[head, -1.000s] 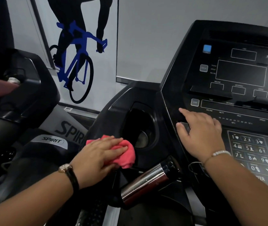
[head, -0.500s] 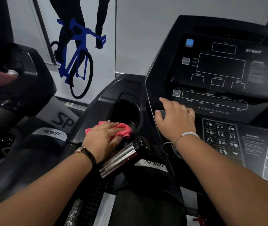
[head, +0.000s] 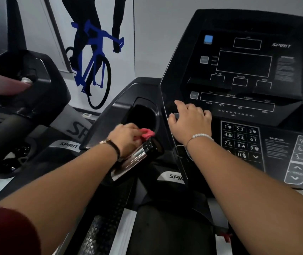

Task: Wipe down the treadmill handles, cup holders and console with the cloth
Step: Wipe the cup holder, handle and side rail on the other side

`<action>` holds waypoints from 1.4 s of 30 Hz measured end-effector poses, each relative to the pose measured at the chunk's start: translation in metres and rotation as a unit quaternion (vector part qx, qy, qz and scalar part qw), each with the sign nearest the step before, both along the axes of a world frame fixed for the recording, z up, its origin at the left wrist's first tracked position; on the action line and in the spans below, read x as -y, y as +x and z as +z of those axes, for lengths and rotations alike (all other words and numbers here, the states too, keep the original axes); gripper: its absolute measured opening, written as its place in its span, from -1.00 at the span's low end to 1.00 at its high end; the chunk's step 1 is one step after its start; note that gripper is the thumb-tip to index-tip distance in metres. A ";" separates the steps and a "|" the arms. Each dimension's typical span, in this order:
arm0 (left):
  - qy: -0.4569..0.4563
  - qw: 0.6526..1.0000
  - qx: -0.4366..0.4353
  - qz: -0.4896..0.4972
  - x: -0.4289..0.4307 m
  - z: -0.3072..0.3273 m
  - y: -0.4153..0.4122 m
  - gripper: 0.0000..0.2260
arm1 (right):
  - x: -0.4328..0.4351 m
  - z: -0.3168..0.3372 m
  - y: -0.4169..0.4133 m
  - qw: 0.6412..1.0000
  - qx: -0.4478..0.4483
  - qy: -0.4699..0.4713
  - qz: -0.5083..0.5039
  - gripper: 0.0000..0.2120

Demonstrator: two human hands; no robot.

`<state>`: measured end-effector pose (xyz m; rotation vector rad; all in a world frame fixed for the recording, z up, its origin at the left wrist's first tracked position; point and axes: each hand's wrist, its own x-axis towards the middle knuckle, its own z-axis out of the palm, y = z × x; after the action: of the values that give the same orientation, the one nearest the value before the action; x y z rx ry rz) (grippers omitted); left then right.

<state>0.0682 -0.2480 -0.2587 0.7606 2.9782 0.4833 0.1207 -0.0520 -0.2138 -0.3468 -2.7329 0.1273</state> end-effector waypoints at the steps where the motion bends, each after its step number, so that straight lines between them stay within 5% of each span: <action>1: 0.024 0.999 0.002 -0.030 -0.004 -0.002 0.000 -0.75 | 0.000 0.000 0.000 1.000 -0.002 -0.002 0.000 -0.52; 5: 0.051 0.990 -0.079 -0.109 0.019 -0.020 0.001 -0.71 | 0.000 -0.001 -0.003 1.000 -0.018 0.004 -0.002 -0.55; 9: 0.027 0.993 -0.114 -0.023 0.047 -0.017 -0.014 -0.64 | 0.005 0.001 0.014 0.992 -0.118 0.012 0.031 -0.77; 12: 0.017 0.995 -0.091 0.042 0.048 -0.014 -0.017 -0.75 | 0.009 -0.006 0.039 0.998 -0.056 0.022 0.020 -0.70; 14: 0.068 0.996 0.006 0.055 0.043 -0.011 -0.011 -0.66 | 0.010 -0.015 0.051 1.000 -0.002 0.013 0.001 -0.60; 15: 0.138 0.986 0.083 0.041 0.037 -0.007 -0.004 -0.64 | 0.011 -0.017 0.054 1.000 -0.004 0.005 -0.003 -0.57; 17: 0.318 0.904 0.287 -0.001 0.020 0.008 0.022 -0.78 | 0.014 -0.015 0.054 1.000 -0.022 -0.011 -0.013 -0.54; 20: 0.408 0.790 0.455 -0.055 0.009 0.024 0.048 -0.79 | 0.016 -0.012 0.050 0.999 -0.024 -0.002 -0.023 -0.56; 22: 0.429 0.764 0.478 -0.067 0.009 0.029 0.051 -0.78 | 0.016 -0.013 0.051 0.999 -0.023 0.003 -0.026 -0.56; 30: 0.533 0.753 0.385 -0.034 0.010 0.030 0.054 -0.73 | 0.013 -0.014 0.051 0.999 -0.028 -0.004 -0.022 -0.63; 34: 0.585 0.696 0.416 0.005 0.006 0.051 0.056 -0.54 | 0.013 -0.015 0.052 1.000 -0.019 -0.011 -0.022 -0.64; 37: 0.509 0.767 0.391 -0.017 -0.001 0.060 0.048 -0.49 | 0.013 -0.014 0.052 1.000 -0.015 -0.012 -0.021 -0.63; 39: 0.466 0.817 0.336 -0.040 -0.010 0.062 0.050 -0.71 | 0.013 -0.013 0.052 1.000 -0.013 -0.013 -0.022 -0.62; 42: 0.463 0.815 0.345 -0.049 -0.014 0.066 0.059 -0.86 | 0.013 -0.013 0.052 1.000 -0.011 -0.008 -0.022 -0.62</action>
<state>0.1268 -0.2339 -0.1932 0.5472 1.8931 1.7906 0.1723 -0.0654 -0.2267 -0.4069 -2.7018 0.1403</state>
